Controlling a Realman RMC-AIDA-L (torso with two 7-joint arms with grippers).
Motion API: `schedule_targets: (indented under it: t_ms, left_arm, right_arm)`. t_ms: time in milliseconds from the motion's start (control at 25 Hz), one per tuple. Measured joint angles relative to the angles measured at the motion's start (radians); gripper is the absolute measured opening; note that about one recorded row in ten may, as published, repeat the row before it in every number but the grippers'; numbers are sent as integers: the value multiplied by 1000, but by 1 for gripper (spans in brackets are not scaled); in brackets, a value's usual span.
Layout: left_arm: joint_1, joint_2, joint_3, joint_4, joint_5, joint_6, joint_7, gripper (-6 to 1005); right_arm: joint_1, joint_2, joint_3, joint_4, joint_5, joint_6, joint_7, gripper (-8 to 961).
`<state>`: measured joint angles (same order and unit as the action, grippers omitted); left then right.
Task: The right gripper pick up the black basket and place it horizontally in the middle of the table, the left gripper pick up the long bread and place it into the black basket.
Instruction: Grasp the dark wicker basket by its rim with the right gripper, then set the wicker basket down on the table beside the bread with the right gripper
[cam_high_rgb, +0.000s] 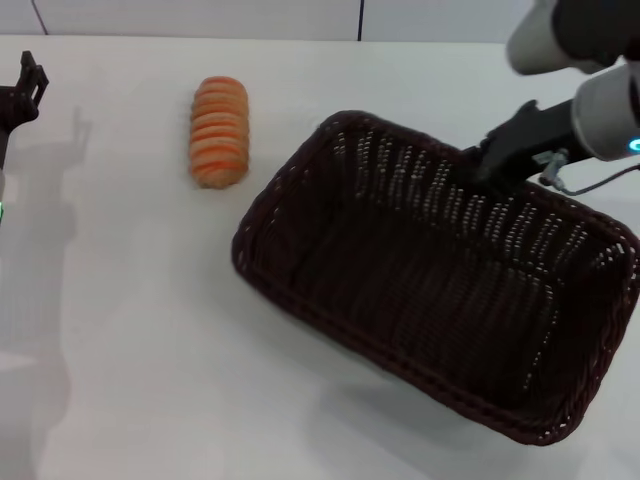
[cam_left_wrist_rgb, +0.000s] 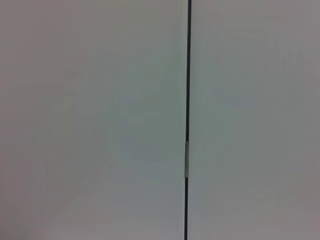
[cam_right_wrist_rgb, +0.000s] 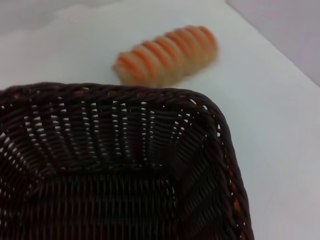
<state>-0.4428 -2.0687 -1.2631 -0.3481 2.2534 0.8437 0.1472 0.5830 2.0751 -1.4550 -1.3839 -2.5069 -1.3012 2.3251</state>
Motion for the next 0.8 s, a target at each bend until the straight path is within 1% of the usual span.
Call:
schedule_targets:
  t_ms: [80, 160, 280, 440, 480, 520, 560, 600, 680, 800]
  left_arm:
    - [2, -1, 1, 0, 0, 0, 0, 850]
    - [2, -2, 1, -1, -1, 0, 0, 850]
    - [2, -2, 2, -2, -1, -5, -3, 850]
    - [1, -2, 2, -2, -2, -13, -10, 850]
    - [0, -2, 2, -2, -2, -16, -15, 850]
    - [0, -2, 2, -2, -2, -16, -15, 850]
    - [0, -2, 2, -2, -2, -17, -16, 850]
    - [0, -2, 2, -2, -2, -17, -16, 850]
    - [1, -2, 2, -2, -2, -17, -16, 850]
    - [1, -2, 0, -2, -2, -17, -17, 849]
  right_arm:
    - [19, 0, -46, -7, -17, -2, -36, 206]
    - [23, 1, -61, -7, -30, 0, -50, 205]
    - [44, 3, -121, 7, -52, 40, -79, 204]
    - [68, 3, -133, 37, -53, 72, -82, 202]
    - [73, 4, -145, 43, -53, 103, -89, 202]
    - [73, 4, -145, 43, -53, 103, -89, 202]
    - [66, 4, -167, 43, -49, 142, -113, 202]
    - [66, 4, -167, 43, -49, 142, -113, 203]
    - [63, 5, -192, 47, -40, 185, -147, 203]
    - [77, 5, -207, 62, -16, 195, -154, 204]
